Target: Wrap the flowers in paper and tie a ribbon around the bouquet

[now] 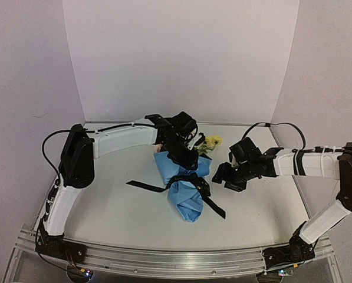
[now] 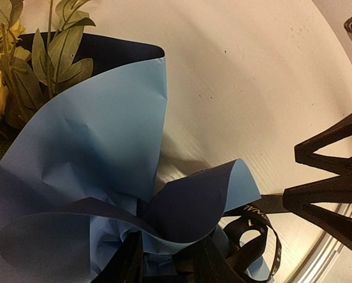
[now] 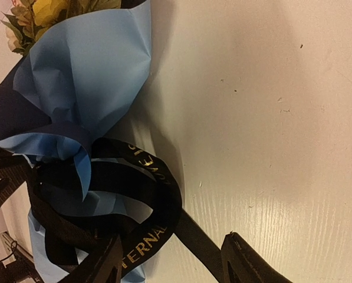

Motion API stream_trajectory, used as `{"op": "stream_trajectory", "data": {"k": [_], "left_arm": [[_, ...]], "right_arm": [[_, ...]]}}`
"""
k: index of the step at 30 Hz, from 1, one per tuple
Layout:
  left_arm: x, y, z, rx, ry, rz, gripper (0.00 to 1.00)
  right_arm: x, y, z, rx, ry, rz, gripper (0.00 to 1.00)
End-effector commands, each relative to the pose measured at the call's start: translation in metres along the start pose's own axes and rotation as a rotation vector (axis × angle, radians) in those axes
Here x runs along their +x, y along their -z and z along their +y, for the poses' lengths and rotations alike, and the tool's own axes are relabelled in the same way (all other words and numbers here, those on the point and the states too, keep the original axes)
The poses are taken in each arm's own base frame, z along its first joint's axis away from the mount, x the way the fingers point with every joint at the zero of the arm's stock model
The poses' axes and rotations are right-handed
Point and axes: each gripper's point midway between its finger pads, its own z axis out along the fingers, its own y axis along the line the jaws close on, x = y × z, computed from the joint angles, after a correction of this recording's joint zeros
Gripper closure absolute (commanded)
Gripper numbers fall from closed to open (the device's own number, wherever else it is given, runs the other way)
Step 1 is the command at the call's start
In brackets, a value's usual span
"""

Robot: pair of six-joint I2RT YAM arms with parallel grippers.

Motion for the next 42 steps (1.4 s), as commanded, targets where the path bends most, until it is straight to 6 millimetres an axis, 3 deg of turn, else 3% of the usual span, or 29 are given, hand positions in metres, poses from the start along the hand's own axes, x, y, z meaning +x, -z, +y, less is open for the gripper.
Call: {"op": "stream_trajectory", "data": {"k": [1,10,24,36,42], "left_arm": [[-0.008,0.009,-0.006,-0.042,-0.052,-0.007,0.69],[-0.007,0.014,-0.018,-0.054,-0.072,-0.021,0.69],[-0.001,0.004,-0.024,-0.115,-0.106,0.014,0.7],[0.005,-0.001,-0.024,-0.124,-0.109,0.032,0.78],[0.006,-0.001,-0.025,-0.114,-0.114,0.033,0.87]], "right_arm": [[-0.01,0.01,0.005,-0.03,-0.008,-0.055,0.4],[-0.008,0.011,0.001,-0.031,-0.009,-0.06,0.4],[-0.004,0.011,-0.005,-0.031,-0.02,-0.064,0.4],[-0.001,0.011,-0.008,-0.028,-0.025,-0.064,0.41],[-0.001,0.01,-0.009,-0.025,-0.027,-0.062,0.4]]}}
